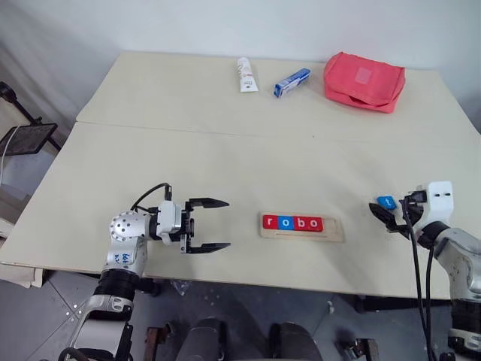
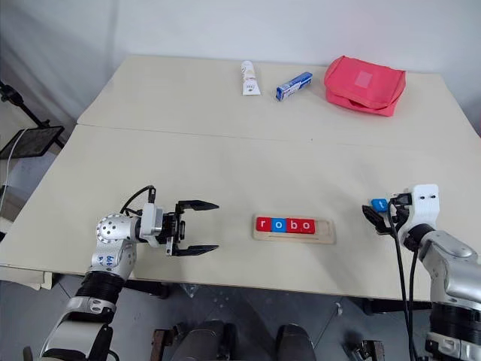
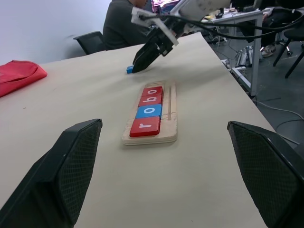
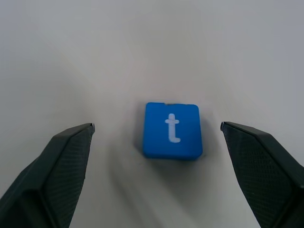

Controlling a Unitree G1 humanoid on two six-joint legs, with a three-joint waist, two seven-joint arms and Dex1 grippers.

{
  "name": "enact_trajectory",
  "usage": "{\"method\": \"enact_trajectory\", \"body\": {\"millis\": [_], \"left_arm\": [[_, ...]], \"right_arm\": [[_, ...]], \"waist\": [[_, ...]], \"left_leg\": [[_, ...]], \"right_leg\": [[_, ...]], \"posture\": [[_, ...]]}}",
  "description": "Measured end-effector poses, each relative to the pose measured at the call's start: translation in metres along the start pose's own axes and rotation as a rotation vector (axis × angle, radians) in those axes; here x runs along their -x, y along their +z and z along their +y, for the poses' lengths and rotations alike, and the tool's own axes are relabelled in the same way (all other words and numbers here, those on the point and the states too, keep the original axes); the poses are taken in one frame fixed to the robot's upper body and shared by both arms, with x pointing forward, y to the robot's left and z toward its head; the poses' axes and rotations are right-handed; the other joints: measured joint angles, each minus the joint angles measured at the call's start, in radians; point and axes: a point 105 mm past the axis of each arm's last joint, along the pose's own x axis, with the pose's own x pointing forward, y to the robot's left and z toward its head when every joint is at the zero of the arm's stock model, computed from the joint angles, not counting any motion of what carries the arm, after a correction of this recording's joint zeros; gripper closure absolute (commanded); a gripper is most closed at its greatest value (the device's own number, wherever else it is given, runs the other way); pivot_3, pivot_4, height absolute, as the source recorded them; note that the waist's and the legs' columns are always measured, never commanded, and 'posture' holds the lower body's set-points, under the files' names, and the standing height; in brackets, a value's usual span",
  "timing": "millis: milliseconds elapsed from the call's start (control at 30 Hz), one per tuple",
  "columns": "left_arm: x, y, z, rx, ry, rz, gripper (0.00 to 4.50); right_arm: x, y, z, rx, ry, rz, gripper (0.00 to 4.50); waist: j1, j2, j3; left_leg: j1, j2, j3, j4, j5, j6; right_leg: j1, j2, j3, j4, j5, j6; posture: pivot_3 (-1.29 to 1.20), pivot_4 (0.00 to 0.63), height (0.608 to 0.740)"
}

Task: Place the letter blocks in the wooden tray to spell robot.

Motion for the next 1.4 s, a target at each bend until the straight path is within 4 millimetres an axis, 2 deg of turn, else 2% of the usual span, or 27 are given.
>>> {"method": "enact_trajectory", "body": {"millis": [233,600,667,733,933,1133,1300,1400], "left_arm": [[0.002,0.001,-0.002,0.002,0.019,0.007,0.00],[0.003,0.000,-0.002,0.003,0.031,0.011,0.00],[0.002,0.000,-0.001,0.004,0.030,0.011,0.00],[0.001,0.000,0.001,0.003,0.029,0.008,0.00],[-0.002,0.004,0.006,-0.014,0.017,0.000,0.00],[-0.001,0.001,0.004,-0.001,0.013,0.003,0.00],[0.001,0.000,0.001,0.007,-0.003,0.006,0.00],[0.001,0.000,0.000,0.009,-0.014,0.006,0.00]], "right_arm": [[-0.008,0.003,-0.002,0.044,0.019,0.001,0.05],[-0.001,-0.003,-0.004,-0.014,-0.030,-0.003,0.05],[-0.001,-0.004,-0.003,-0.028,-0.034,-0.001,0.42],[0.000,-0.004,-0.005,-0.037,-0.045,-0.002,0.99],[0.000,-0.004,-0.001,-0.047,-0.046,-0.011,3.01],[0.009,-0.006,0.006,-0.098,-0.095,-0.018,3.03],[0.042,-0.017,0.048,-0.129,-0.103,-0.026,3.03],[0.055,-0.022,0.060,-0.128,-0.122,-0.013,3.03]], "waist": [[-0.009,0.000,0.000],[0.001,0.000,0.000],[0.002,0.000,0.000],[0.002,0.000,0.000],[0.000,-0.001,0.000],[0.002,0.000,0.000],[0.004,0.000,-0.001],[0.003,0.000,-0.001]], "left_leg": [[0.000,0.001,0.000,0.000,0.000,0.000],[0.000,0.000,-0.001,0.000,0.000,0.000],[0.000,0.000,-0.001,0.000,0.000,0.000],[0.000,0.000,-0.001,0.000,0.000,0.000],[0.000,0.000,-0.001,0.000,0.000,0.000],[0.000,0.000,-0.001,0.000,0.000,0.000],[-0.001,0.000,-0.003,-0.002,0.000,-0.001],[0.000,-0.001,-0.001,-0.001,0.000,0.000]], "right_leg": [[0.001,0.000,0.000,0.000,0.000,0.000],[0.001,0.000,0.000,0.000,0.000,0.000],[0.001,0.000,0.000,0.000,0.000,0.000],[0.001,0.000,0.000,0.000,0.000,0.000],[0.001,0.000,0.000,0.000,0.000,0.000],[0.000,0.000,0.000,0.000,0.000,0.000],[-0.001,0.000,0.000,0.002,0.000,0.000],[-0.001,0.000,0.003,0.001,0.000,0.000]], "posture": [[0.00,0.150,0.740],[0.00,0.150,0.740],[0.00,0.150,0.740],[0.00,0.150,0.740],[0.00,0.150,0.740],[0.00,0.150,0.740],[0.00,0.150,0.740],[0.00,0.150,0.740]]}}
